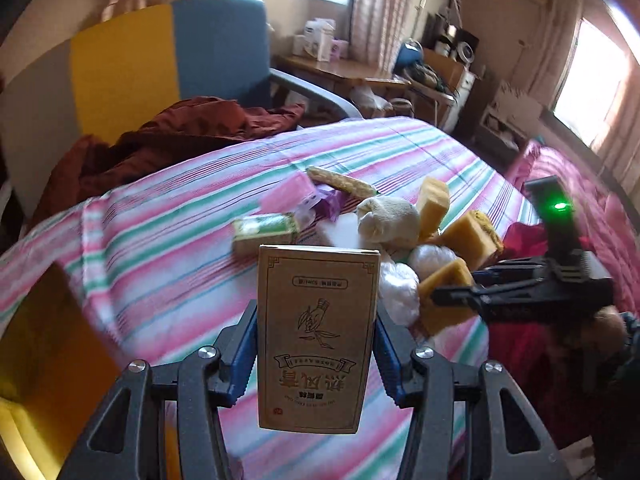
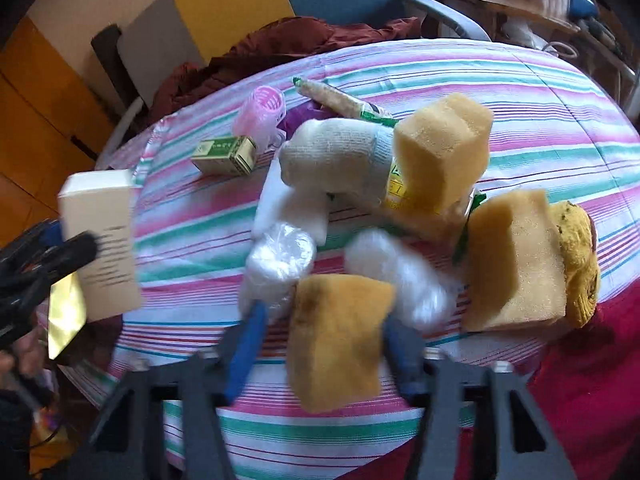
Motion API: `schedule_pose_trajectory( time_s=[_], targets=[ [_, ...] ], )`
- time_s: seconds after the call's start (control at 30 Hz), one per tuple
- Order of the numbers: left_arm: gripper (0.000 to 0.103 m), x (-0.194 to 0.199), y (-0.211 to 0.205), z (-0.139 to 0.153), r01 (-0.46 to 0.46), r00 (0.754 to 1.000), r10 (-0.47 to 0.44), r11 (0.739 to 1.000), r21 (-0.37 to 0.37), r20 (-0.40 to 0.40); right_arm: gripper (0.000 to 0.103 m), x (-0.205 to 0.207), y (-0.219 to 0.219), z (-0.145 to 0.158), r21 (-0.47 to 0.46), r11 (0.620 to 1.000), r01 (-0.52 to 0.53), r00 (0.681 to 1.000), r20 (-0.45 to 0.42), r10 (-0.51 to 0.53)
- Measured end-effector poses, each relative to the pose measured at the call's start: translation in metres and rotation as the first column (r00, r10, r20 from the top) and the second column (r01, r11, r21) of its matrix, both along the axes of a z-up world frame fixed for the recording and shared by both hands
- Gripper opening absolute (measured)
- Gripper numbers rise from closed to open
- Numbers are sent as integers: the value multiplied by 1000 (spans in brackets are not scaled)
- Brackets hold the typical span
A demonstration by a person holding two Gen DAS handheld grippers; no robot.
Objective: Organize objects
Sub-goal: 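Grasp the white printed box with the left tool while the right tool grasps a yellow sponge, then place the white box in the gold tray with the left tool while the right tool drops the sponge in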
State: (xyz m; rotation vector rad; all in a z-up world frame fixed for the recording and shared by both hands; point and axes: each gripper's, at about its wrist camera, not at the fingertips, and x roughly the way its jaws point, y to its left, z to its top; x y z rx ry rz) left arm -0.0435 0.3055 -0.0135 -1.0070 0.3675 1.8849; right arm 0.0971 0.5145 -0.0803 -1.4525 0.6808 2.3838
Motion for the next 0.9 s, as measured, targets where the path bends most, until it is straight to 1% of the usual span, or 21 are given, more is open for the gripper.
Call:
schedule_pose_trajectory(
  time_s=[0.07, 0.13, 0.23, 0.27, 0.33, 0.37, 0.4, 0.43, 0.47, 0.5, 0.53, 0.57, 0.6, 0.67, 0.7, 0.8, 0.83, 0.9],
  targets=[
    [53, 4, -17, 3, -29, 1000, 29, 999, 15, 5, 34, 1, 0, 1, 4, 1000, 1, 1000, -7, -1],
    [53, 6, -36, 8, -64, 998, 63, 997, 37, 15, 34, 3, -3, 7, 31, 1000, 4, 1000, -31, -3],
    [53, 10, -66, 13, -117, 993, 116, 991, 59, 16, 33, 13, -9, 25, 108, 994, 23, 997, -69, -15],
    [53, 10, -74, 15, -135, 991, 134, 989, 66, 19, 33, 16, -12, 30, 120, 992, 30, 996, -83, -21],
    [53, 9, -100, 21, -184, 983, 183, 979, 85, 19, 33, 24, -17, 44, 142, 989, 37, 993, -115, -21],
    [53, 7, -115, 22, -217, 976, 216, 972, 93, 23, 33, 22, -20, 51, 172, 984, 42, 992, -120, -21],
    [53, 5, -129, 22, -249, 969, 247, 964, 96, 30, 33, 25, -25, 60, 230, 971, 58, 992, -124, -30],
    [53, 3, -138, 21, -275, 961, 273, 957, 96, 37, 33, 26, -28, 65, 257, 964, 68, 991, -129, -35],
    [53, 1, -152, 20, -308, 951, 305, 946, 98, 46, 33, 28, -30, 72, 256, 964, 74, 989, -145, -37],
    [53, 0, -166, 19, -342, 940, 339, 935, 98, 50, 33, 31, -32, 80, 232, 970, 70, 984, -175, -30],
    [53, -2, -179, 18, -377, 926, 374, 922, 92, 50, 33, 30, -38, 89, 206, 977, 47, 978, -211, -3],
    [53, -4, -190, 16, -408, 913, 405, 909, 80, 51, 33, 27, -46, 93, 204, 979, 22, 974, -226, 25],
    [53, -6, -207, 14, -457, 889, 454, 887, 67, 56, 33, 23, -55, 96, 204, 979, 1, 971, -235, 49],
    [53, -10, -228, 11, -506, 862, 502, 861, 61, 71, 33, 11, -77, 103, 161, 984, -74, 956, -270, 116],
    [53, -12, -242, 7, -544, 838, 541, 838, 44, 71, 33, 0, -93, 106, 138, 981, -134, 942, -290, 169],
    [53, -17, -273, -4, -620, 783, 617, 784, 20, 70, 33, -27, -133, 108, 93, 963, -252, 909, -318, 268],
    [53, -18, -280, -7, -639, 768, 637, 769, 16, 74, 33, -42, -153, 107, 66, 949, -307, 892, -329, 311],
    [53, -22, -295, -15, -684, 728, 683, 730, -9, 66, 33, -62, -185, 105, 42, 926, -375, 867, -337, 366]
  ],
)
